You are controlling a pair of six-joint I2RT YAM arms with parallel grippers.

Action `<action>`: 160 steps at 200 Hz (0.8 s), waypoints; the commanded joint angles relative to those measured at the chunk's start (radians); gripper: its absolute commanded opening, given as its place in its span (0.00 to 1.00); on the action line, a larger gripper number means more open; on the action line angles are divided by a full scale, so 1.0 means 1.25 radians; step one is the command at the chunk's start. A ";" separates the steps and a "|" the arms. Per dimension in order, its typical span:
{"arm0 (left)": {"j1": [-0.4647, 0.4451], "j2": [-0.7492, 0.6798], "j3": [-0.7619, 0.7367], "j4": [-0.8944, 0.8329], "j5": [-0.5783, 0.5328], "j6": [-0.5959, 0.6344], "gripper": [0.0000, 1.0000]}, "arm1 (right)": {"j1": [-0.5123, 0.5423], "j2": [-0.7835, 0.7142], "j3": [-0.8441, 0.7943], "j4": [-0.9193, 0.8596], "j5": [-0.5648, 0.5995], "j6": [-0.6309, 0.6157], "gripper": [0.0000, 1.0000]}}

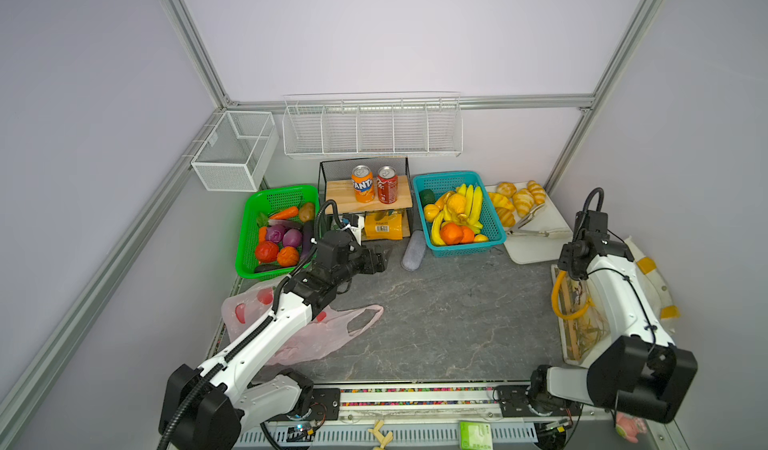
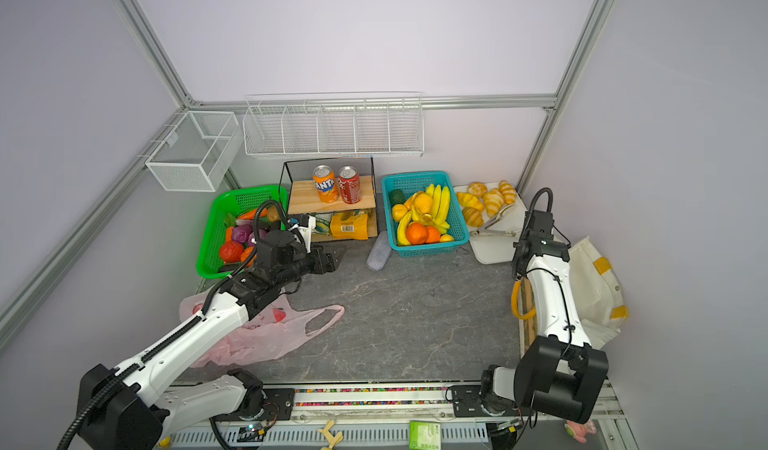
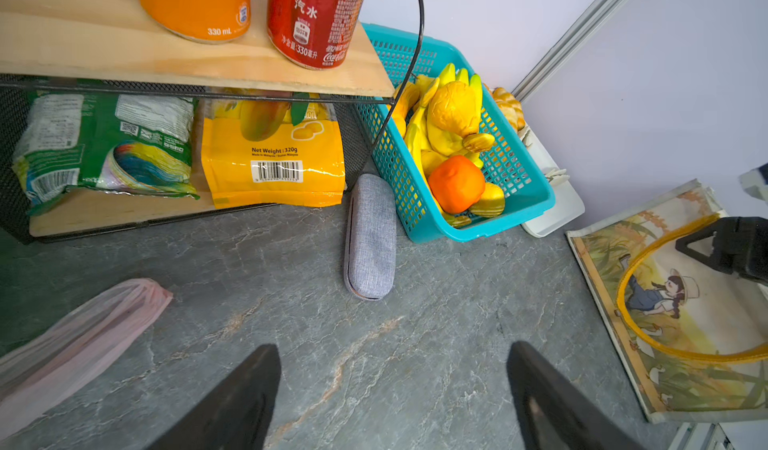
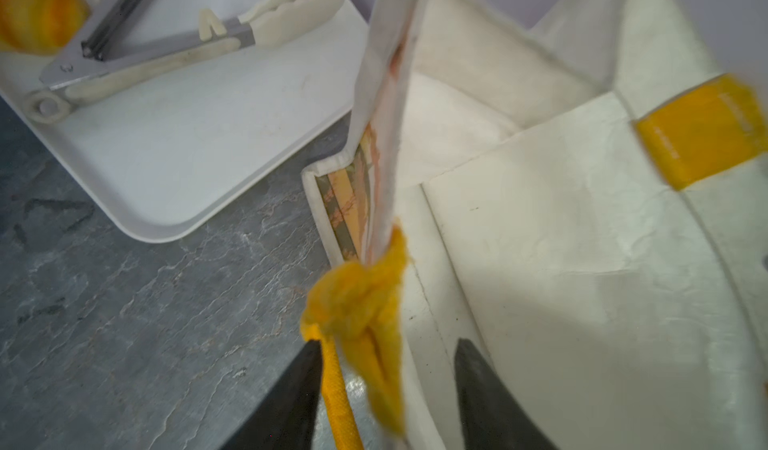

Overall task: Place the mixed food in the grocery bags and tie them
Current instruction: 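Grasp the white tote bag's yellow handle with the right gripper while the left arm rises, then lift the tote bag and set it upright near the teal basket with the right gripper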

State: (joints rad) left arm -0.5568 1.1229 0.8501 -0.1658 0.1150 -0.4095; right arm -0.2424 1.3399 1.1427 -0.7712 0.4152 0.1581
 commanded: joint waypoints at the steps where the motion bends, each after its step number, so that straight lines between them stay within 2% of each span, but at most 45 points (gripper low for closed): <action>1: -0.003 -0.013 -0.015 -0.010 -0.026 0.016 0.86 | 0.003 -0.022 0.010 0.018 -0.091 0.021 0.23; 17: -0.003 -0.021 -0.017 -0.024 -0.041 0.018 0.87 | 0.018 -0.069 -0.014 0.000 -0.116 0.029 0.14; 41: -0.003 -0.036 -0.024 -0.033 -0.043 0.008 0.89 | 0.068 -0.170 -0.053 -0.039 -0.159 0.064 0.09; 73: -0.001 -0.055 -0.029 -0.042 -0.050 0.002 0.90 | 0.185 -0.244 -0.064 -0.140 -0.202 0.104 0.08; 112: -0.001 -0.052 -0.004 -0.050 -0.073 -0.003 0.91 | 0.311 -0.246 -0.001 -0.267 -0.200 0.104 0.09; 160: -0.001 -0.018 0.020 -0.039 -0.085 -0.011 0.91 | 0.450 -0.215 0.020 -0.228 -0.306 0.144 0.12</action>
State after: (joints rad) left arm -0.5568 1.0786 0.8295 -0.2127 0.0326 -0.4107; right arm 0.2501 1.0451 1.1442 -1.0760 0.1230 0.2855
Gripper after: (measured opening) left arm 0.908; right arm 0.110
